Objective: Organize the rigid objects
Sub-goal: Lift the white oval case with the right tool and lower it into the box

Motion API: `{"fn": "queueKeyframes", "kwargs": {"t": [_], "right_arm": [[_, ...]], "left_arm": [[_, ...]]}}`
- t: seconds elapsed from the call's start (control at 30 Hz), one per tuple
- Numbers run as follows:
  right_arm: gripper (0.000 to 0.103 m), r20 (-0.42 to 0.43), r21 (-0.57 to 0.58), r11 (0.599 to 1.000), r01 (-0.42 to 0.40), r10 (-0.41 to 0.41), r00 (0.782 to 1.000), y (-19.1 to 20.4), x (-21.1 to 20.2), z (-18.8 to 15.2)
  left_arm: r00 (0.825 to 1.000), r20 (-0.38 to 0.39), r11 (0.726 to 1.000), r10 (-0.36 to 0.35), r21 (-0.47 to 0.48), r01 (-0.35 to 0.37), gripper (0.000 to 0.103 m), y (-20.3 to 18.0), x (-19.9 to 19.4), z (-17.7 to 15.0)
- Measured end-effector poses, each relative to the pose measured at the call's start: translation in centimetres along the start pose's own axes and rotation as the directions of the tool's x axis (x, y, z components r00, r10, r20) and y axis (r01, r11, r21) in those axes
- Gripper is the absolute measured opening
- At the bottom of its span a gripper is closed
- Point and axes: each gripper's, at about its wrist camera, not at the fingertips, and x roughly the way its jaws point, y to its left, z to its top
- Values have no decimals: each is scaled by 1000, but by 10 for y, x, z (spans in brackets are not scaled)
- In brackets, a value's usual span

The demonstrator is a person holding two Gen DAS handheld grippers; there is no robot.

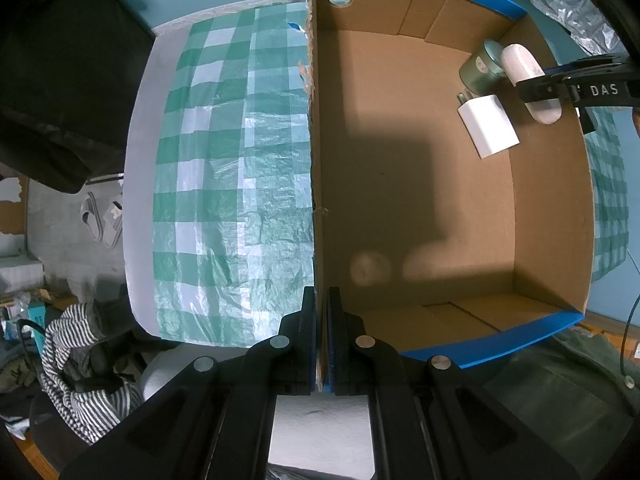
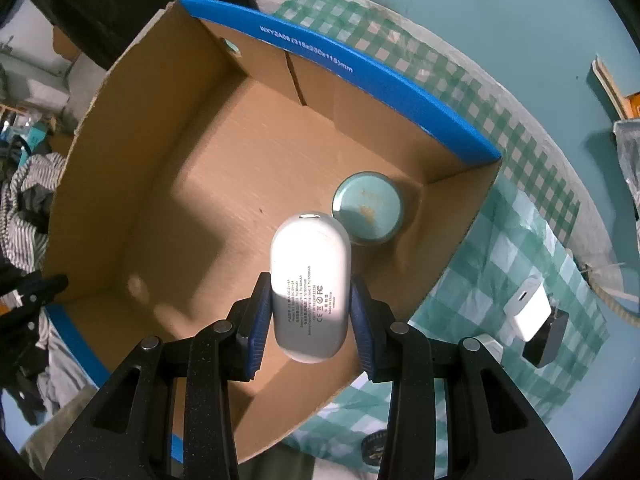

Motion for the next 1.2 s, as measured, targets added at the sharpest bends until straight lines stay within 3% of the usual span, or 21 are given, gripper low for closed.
{"fn": "queueKeyframes", "kwargs": {"t": [0.6, 0.93, 1.2], "right_arm": [[38, 21, 6, 1000, -11, 10, 1000, 3, 4, 5], [52, 44, 3, 1000, -16, 16, 999, 12, -4, 4], [52, 91, 10, 999, -30, 29, 995, 18, -28, 1]], "left_arm": [[1000, -1, 1000, 2, 2, -2, 4, 0, 0, -1], [1000, -2, 1000, 6, 6, -6, 4, 0, -1, 0], [1000, -1, 1000, 6, 11, -6, 4, 0, -2, 0]]}}
